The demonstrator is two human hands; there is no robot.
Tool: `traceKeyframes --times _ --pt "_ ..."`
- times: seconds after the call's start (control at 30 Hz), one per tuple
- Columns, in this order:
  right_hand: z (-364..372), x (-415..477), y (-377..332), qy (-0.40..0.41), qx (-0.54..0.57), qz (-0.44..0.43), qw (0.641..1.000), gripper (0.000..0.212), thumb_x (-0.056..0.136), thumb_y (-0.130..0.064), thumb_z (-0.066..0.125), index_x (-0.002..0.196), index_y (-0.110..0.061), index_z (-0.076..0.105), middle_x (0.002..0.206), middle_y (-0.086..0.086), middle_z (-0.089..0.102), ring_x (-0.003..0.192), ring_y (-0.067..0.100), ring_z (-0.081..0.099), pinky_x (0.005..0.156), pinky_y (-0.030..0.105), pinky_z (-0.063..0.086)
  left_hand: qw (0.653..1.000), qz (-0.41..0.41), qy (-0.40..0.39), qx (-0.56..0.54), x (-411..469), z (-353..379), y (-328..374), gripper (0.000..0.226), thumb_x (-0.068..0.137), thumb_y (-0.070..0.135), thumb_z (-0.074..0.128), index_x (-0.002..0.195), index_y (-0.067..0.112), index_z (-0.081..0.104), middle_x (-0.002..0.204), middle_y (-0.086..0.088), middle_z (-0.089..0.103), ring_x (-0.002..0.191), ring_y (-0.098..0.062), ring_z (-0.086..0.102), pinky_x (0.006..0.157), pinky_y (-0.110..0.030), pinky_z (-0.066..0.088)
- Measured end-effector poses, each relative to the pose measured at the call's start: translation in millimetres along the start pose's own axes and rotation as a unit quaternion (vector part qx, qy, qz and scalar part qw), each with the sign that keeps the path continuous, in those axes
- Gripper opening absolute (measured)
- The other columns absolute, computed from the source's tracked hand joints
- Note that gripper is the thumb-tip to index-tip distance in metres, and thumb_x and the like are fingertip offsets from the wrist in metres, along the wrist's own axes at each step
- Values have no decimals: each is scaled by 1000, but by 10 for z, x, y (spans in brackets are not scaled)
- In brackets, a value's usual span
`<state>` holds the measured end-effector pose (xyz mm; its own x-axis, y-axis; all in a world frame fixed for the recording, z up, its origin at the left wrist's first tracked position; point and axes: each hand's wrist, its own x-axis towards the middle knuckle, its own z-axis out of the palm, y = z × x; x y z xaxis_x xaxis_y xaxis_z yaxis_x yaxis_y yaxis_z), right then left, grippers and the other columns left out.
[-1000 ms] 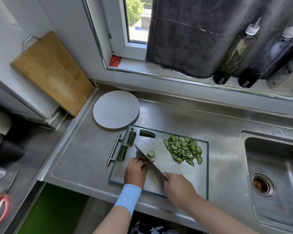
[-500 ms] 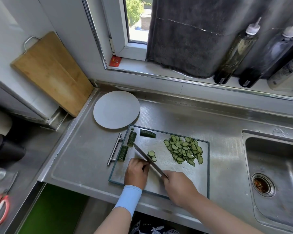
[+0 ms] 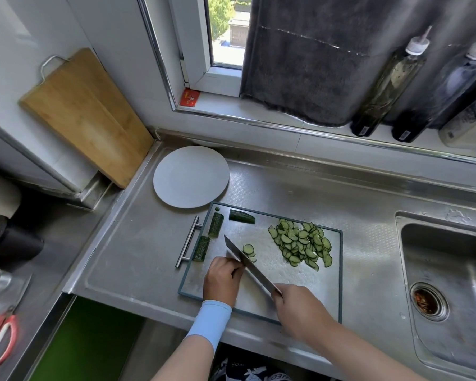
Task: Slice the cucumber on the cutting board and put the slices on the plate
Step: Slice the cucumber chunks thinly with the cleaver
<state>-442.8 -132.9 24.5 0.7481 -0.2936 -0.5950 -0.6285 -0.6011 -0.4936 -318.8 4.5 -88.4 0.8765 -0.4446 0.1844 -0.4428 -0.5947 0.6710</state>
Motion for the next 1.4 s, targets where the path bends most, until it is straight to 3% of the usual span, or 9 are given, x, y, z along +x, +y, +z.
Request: traceKeyframes --times 0.47,1.4 --pt "-30 253 -227 -15 -13 -6 1000 32 97 -20 39 67 -27 46 67 -7 53 66 18 49 54 29 35 1000 29 6 8 -72 1 -5 16 71 -1 79 80 11 75 84 2 66 85 -16 56 76 -16 43" --pt "-27 31 -9 -10 2 1 1000 34 101 -22 38 67 -23 41 64 -2 49 56 13 39 54 27 31 1000 -10 -5 -11 -4 -6 -14 22 63 -2 84 74 15 76 77 5 68 80 -8 55 74 -9 39"
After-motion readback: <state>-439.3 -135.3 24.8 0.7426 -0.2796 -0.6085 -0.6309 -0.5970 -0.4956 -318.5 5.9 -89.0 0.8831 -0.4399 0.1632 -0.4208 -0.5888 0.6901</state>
